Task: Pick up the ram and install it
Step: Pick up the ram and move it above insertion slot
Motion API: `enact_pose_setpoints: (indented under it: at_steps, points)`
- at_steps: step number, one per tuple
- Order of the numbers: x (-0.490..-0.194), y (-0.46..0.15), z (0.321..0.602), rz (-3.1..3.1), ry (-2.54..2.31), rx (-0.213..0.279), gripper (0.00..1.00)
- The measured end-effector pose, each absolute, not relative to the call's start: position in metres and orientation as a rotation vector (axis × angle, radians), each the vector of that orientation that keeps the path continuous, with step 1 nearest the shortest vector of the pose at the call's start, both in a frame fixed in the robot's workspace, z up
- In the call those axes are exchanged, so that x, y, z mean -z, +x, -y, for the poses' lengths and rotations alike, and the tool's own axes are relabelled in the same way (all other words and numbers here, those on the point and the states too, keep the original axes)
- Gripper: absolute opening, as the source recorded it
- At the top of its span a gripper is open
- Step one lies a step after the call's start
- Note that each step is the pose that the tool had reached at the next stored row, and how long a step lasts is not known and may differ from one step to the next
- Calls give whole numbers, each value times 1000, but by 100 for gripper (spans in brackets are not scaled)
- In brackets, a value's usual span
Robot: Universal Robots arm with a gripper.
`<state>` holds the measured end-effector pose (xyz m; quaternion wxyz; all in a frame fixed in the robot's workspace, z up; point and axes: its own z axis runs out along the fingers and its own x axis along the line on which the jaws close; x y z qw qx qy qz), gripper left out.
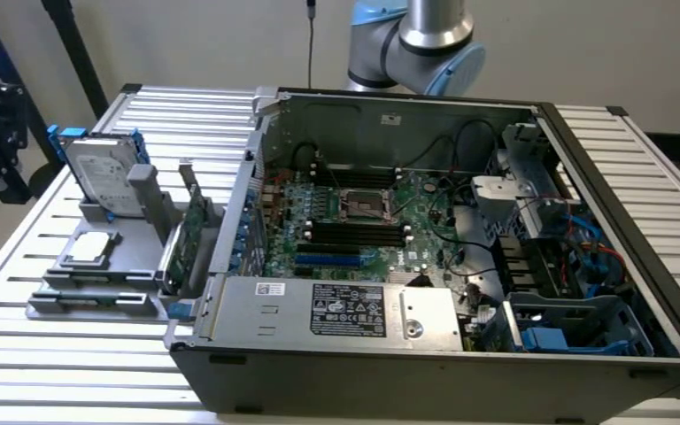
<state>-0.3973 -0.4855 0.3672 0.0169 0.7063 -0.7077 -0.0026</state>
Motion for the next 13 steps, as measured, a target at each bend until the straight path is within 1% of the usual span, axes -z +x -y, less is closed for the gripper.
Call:
enact_pose_setpoints:
  at_steps: [9, 10, 11, 12, 13]
  points:
    - [-367, -397, 486, 2200, 2195, 8, 11]
    - [-367, -397, 486, 2200, 2195, 8, 12]
    - [-367, -397, 486, 2200, 2195, 8, 17]
    - [-367, -397, 486, 2200, 2195, 8, 17]
    - [-367, -397, 486, 2200, 2195, 8, 24]
